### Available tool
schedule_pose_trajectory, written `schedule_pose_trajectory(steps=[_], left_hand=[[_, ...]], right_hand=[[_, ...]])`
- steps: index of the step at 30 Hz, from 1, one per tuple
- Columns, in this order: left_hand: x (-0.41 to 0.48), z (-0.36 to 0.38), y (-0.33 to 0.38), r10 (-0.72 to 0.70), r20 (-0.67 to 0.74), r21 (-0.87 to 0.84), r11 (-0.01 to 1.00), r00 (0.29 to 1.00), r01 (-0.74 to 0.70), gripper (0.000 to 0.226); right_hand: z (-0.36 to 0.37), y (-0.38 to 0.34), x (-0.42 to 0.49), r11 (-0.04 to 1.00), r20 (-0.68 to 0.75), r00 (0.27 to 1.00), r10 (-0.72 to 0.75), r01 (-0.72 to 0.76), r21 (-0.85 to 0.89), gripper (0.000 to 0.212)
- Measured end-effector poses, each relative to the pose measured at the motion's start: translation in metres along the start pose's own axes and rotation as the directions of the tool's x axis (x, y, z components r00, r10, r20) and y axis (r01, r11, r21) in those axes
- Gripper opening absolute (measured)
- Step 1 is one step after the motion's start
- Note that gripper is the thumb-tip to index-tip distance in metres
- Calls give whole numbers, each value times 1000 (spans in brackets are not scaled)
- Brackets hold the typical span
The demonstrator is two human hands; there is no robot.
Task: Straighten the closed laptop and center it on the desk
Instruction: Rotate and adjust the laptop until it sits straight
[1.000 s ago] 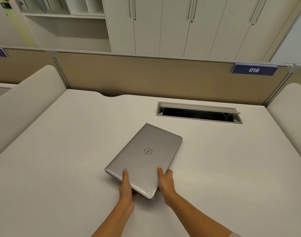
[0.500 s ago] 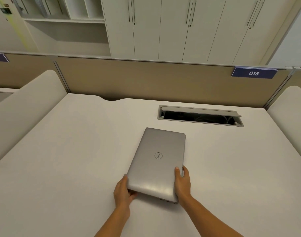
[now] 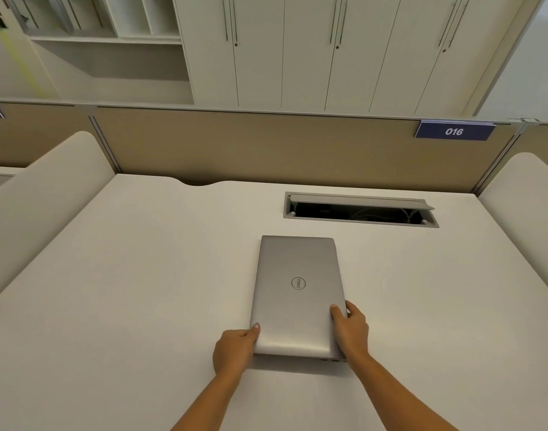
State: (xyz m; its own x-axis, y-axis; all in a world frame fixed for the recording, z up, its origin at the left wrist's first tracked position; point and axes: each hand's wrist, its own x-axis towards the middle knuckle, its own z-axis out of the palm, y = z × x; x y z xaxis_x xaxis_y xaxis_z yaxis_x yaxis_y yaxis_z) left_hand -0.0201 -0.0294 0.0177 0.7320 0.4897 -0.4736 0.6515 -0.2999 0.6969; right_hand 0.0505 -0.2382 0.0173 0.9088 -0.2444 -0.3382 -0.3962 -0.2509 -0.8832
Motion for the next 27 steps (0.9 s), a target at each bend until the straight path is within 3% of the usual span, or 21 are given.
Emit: schedule_pose_trajectory(steps=[6, 12, 20, 27], left_hand=[[-15, 8, 9, 76, 95, 206, 974, 993, -94, 49], [-38, 28, 9, 127, 66, 371, 918, 990, -143, 58], [-47, 43, 10, 196, 58, 577, 793, 979, -193, 49], [-34, 45, 5, 251, 99, 661, 707, 963, -252, 52]], right_hand=[[-21, -3, 6, 974, -27, 995, -93, 85, -211, 23], [-38, 3, 11, 884, -10, 994, -110, 93, -457, 22], [-36, 0, 8, 878, 15, 1000, -10, 16, -479, 37], [-27, 9, 0, 858, -37, 999, -33, 9, -513, 56]])
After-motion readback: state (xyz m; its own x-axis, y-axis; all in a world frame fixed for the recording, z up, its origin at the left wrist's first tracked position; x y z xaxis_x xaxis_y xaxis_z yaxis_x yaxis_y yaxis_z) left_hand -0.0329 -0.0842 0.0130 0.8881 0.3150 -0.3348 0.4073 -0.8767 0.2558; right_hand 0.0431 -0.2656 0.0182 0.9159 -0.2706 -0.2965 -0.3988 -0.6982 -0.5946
